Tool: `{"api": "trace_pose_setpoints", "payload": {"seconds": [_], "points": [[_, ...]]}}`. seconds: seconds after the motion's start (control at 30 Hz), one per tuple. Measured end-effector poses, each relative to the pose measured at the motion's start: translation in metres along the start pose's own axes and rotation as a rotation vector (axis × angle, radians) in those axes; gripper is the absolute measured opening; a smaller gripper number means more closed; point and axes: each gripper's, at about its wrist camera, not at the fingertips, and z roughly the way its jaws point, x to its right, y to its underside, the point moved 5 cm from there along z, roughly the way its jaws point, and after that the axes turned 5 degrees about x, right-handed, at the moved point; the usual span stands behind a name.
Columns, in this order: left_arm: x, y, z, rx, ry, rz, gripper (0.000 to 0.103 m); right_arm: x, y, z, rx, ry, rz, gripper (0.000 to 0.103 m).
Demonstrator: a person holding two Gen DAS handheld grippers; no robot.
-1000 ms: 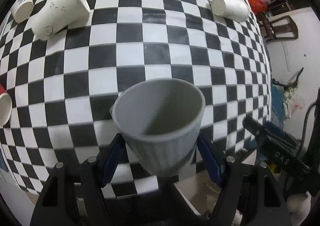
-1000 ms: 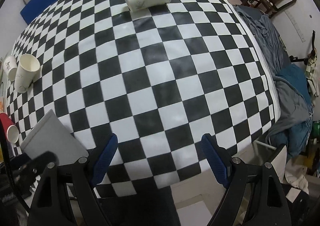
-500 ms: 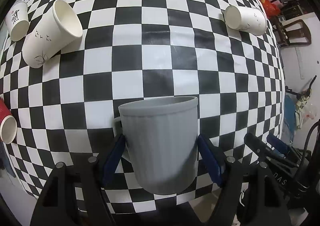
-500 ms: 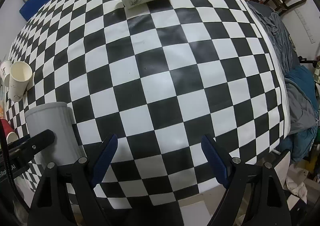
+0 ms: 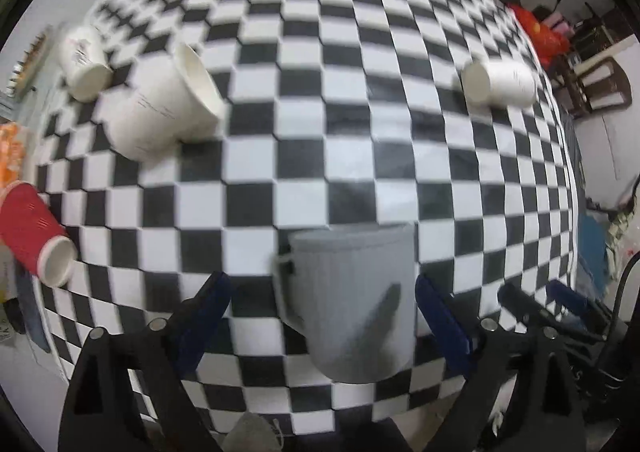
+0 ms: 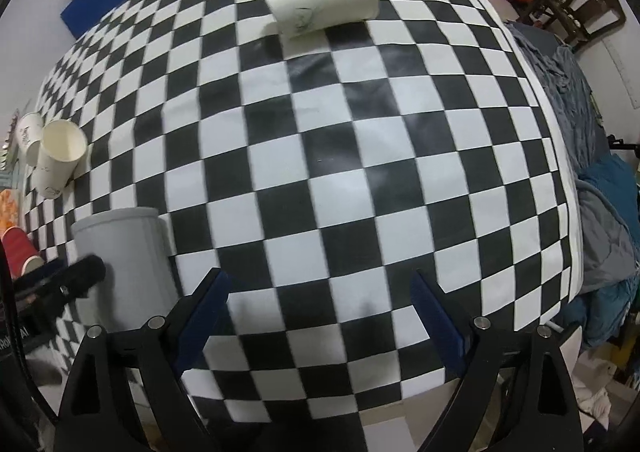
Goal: Flip cup upright
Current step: 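Close the right gripper on the grey mug while the left gripper releases it, then rotate the held grey mug with the right gripper so its opening faces up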
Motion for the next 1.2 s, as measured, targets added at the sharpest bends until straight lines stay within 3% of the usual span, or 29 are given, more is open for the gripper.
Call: {"api": "trace_pose_setpoints", "payload": {"seconds": [0.13, 0.27, 0.6, 1.03, 1.2], "points": [[-0.025, 0.003, -0.026, 0.106, -0.069, -0.011, 0.098, -0.017, 0.005, -0.011, 0.003, -0.058, -0.025, 0.093], [-0.059, 0.014, -0.040, 0.143, -0.158, -0.018, 0.098, -0.053, 0.008, -0.021, -0.017, -0.144, -0.074, 0.093], [-0.108, 0.044, -0.013, 0.067, -0.245, -0.110, 0.098, -0.124, 0.011, 0.005, -0.175, -0.242, -0.181, 0.093], [-0.108, 0.060, 0.025, -0.025, -0.228, -0.141, 0.098, -0.146, 0.016, 0.068, -0.408, -0.237, -0.234, 0.093], [-0.107, 0.067, 0.033, -0.048, -0.232, -0.147, 0.098, -0.150, 0.019, 0.086, -0.440, -0.255, -0.229, 0.092]]}}
